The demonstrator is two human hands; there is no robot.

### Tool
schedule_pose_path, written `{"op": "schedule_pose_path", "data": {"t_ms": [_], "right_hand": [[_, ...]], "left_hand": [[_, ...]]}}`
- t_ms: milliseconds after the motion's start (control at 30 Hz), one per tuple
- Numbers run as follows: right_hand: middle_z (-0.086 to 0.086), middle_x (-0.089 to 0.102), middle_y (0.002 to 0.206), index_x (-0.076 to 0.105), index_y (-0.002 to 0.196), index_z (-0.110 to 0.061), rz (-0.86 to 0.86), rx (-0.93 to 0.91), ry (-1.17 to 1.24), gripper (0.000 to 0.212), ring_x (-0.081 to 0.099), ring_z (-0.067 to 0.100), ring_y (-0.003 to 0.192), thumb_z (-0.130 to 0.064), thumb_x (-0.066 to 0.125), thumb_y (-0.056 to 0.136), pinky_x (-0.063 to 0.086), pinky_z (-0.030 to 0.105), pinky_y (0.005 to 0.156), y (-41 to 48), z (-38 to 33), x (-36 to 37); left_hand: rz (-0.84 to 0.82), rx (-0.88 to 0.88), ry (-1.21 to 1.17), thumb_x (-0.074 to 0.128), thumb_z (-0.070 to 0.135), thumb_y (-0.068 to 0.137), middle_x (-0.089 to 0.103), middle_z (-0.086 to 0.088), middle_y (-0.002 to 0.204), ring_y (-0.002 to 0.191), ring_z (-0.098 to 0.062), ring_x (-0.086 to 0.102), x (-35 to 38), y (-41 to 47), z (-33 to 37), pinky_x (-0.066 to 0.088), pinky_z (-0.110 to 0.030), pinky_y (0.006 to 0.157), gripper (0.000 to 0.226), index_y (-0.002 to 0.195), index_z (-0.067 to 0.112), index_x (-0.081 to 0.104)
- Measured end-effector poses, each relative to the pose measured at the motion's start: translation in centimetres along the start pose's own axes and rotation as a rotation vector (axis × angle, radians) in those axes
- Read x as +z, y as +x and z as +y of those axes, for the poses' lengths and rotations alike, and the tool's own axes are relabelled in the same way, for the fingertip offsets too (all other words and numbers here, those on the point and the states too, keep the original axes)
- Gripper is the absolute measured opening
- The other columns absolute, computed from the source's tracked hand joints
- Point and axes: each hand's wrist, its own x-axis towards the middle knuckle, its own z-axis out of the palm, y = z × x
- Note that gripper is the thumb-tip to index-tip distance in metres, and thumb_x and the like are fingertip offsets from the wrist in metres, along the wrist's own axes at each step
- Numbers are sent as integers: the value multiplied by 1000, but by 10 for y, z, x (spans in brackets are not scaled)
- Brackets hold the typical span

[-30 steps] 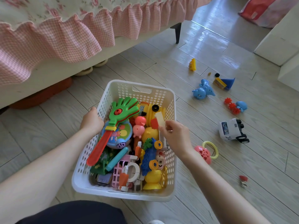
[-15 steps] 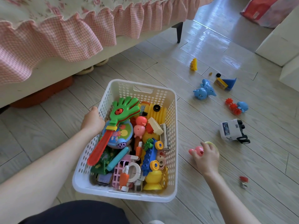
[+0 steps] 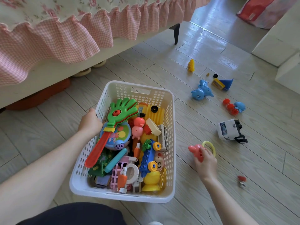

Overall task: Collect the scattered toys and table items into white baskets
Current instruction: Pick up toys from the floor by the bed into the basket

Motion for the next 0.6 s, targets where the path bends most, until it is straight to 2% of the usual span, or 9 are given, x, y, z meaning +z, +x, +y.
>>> {"op": "schedule_pose_path", "data": {"t_ms": [133, 233, 333, 400, 433, 500, 600], "right_hand": [[9, 61, 119, 54, 129, -18, 49, -4, 287, 41, 58, 27, 102, -24, 60, 89, 47, 48, 93, -4, -40, -14], [9, 62, 118, 52, 130, -18, 136, -77, 461, 46, 59, 22, 94, -19, 65, 86, 53, 41, 83, -6, -82, -30], [1, 58, 125, 53, 128, -15, 222, -327, 508, 47, 57, 11, 102, -10, 66, 83, 52, 24, 86, -16, -125, -46], [-8, 50, 125, 48, 128, -19, 154, -516, 549, 52, 55, 1, 104, -4, 66, 82, 51, 19, 87, -30, -150, -47], [-8, 48, 126, 46, 128, -18, 84, -581, 543, 54, 56, 4, 107, -2, 66, 81, 51, 26, 90, -39, -159, -44], [3, 54, 128, 54, 126, -10, 7, -704, 421, 51, 55, 24, 113, -2, 69, 78, 46, 40, 95, -59, -173, -33], [11, 61, 122, 63, 111, -7, -15, -911, 165, 39, 55, 37, 109, -5, 73, 73, 47, 42, 86, -88, -182, -12]], "left_hand": [[3, 1, 17, 42, 0, 90, 55, -30, 111, 98, -42, 52, 0, 0, -1, 33, -36, 66, 20, 109, -5, 43], [3, 4, 22, 42, 1, 90, 55, -29, 113, 101, -42, 53, 0, -1, 0, 33, -36, 66, 20, 110, -5, 43], [8, 0, 12, 42, 2, 91, 55, -28, 112, 98, -41, 53, 0, -1, 1, 34, -36, 65, 20, 110, -3, 43], [4, -3, 0, 42, 2, 91, 56, -26, 112, 96, -39, 54, 0, -2, 1, 35, -36, 63, 19, 109, -3, 43], [2, -1, -7, 42, 1, 91, 56, -26, 113, 97, -39, 54, 0, -1, 1, 35, -36, 63, 19, 109, -3, 43], [-5, 6, -24, 42, 1, 90, 56, -25, 114, 99, -38, 54, 0, -2, 2, 36, -35, 65, 21, 111, -3, 43], [-2, 10, -23, 42, 0, 90, 56, -25, 115, 100, -39, 54, -1, -2, 1, 35, -35, 66, 22, 112, -3, 44]]}}
